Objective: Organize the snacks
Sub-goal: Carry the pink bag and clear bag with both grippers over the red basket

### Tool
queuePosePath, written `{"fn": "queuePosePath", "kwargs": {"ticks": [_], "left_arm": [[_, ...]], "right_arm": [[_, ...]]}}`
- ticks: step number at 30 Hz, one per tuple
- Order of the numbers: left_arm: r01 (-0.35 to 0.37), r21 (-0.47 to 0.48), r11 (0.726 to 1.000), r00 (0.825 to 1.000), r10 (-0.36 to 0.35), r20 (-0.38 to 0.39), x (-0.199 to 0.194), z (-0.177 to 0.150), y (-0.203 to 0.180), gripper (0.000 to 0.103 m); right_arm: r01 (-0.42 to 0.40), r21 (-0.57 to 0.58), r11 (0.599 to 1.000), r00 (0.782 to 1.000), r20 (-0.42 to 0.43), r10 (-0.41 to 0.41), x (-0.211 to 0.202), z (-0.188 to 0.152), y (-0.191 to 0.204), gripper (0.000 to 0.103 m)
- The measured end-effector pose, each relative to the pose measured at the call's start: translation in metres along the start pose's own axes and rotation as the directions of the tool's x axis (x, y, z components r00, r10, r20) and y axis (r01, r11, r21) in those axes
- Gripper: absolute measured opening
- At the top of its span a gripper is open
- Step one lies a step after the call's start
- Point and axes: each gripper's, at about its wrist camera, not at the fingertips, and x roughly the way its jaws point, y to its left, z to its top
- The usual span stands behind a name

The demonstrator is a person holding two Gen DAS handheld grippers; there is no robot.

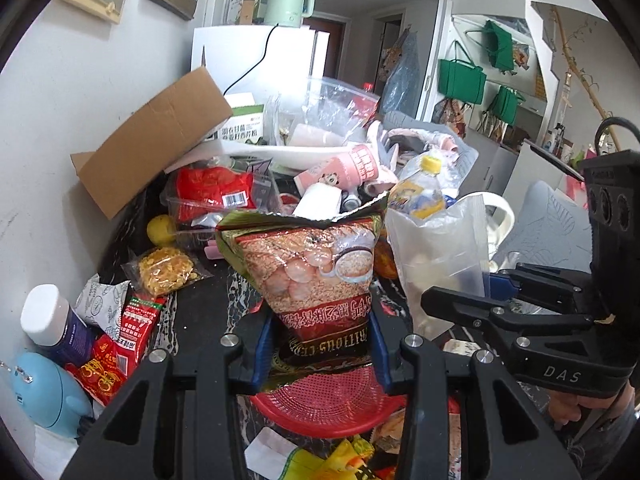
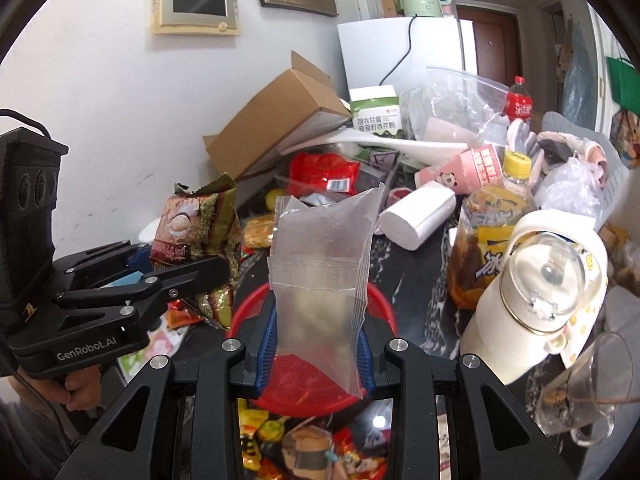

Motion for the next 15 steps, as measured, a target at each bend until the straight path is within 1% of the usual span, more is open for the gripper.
{"fn": "queuePosePath", "kwargs": {"ticks": [7,15], "left_arm": [[-0.024,-0.018,1.000,0.998,0.023,-0.064,0.037,-0.004,0.012,0.039],[-0.063,0.005,0.998,0.989,0.063,-0.133,0.069,-0.012,0.019,0.039]], "right_arm": [[0.026,0.002,1.000,0.999,-0.044,-0.026,0.029,0.003,-0.010,0.033],[0.045,0.006,0.999,0.994,-0.098,-0.044,0.057,0.000,-0.016,0.033]]}}
